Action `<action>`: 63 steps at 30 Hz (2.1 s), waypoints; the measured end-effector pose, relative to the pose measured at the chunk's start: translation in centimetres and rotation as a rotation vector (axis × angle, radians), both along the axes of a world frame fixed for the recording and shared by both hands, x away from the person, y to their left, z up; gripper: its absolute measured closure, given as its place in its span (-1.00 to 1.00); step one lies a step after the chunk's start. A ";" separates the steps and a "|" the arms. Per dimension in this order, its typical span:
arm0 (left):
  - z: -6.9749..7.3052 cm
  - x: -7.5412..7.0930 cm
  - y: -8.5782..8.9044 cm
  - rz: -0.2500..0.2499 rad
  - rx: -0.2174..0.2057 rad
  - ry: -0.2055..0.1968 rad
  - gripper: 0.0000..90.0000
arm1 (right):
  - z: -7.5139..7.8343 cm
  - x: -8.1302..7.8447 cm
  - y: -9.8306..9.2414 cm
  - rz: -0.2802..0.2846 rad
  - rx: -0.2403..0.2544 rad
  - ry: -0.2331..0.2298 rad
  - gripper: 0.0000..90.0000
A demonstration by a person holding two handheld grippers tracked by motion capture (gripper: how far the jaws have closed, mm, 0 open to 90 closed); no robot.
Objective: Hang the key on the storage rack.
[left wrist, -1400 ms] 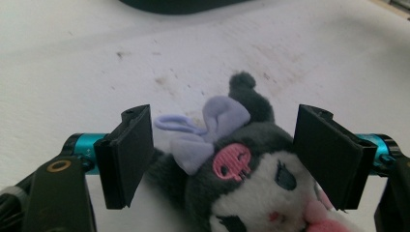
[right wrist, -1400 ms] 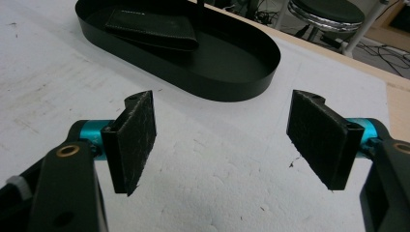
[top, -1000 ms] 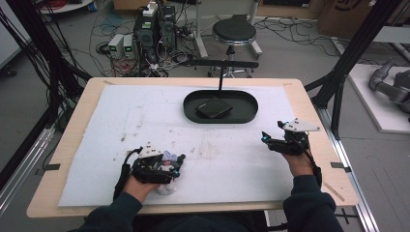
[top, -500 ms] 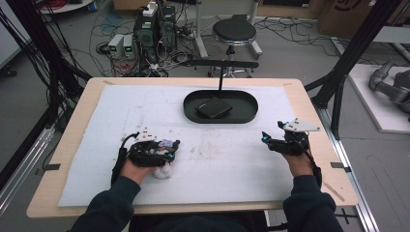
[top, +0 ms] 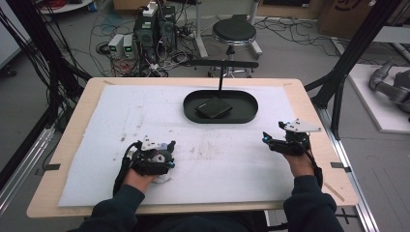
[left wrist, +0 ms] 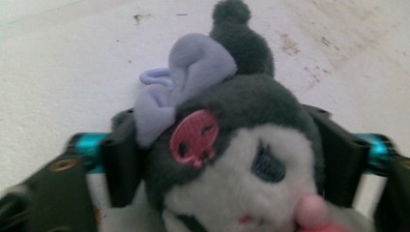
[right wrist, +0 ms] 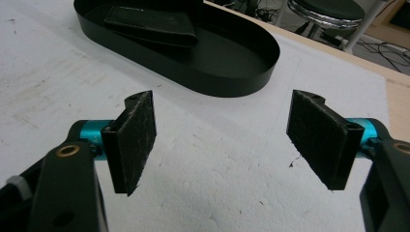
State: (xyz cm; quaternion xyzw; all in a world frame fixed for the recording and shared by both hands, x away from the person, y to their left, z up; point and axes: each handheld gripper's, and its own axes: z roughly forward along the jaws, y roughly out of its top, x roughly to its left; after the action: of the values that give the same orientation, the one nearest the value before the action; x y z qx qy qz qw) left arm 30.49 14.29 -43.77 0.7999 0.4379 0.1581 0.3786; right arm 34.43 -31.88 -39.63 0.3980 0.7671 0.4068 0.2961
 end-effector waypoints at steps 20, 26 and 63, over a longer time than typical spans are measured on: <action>8.0 3.4 0.9 -0.199 -0.201 -0.246 -0.15 | 0.1 0.0 -0.1 -0.005 0.009 -0.004 -0.41; 11.4 6.5 0.6 -0.258 -0.235 -0.270 -0.15 | 0.1 0.1 0.0 -0.005 0.012 -0.004 -0.41; 14.3 21.5 -4.3 -0.347 -0.189 -0.351 -0.15 | 0.1 -0.1 -1.1 -0.005 0.058 -0.004 -0.41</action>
State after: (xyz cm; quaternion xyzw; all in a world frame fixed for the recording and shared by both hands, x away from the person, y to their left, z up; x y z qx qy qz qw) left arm 51.97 9.97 -29.48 0.7844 0.2345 0.1855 0.5435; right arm 34.33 -33.02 -39.56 0.4076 0.7533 0.4288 0.2872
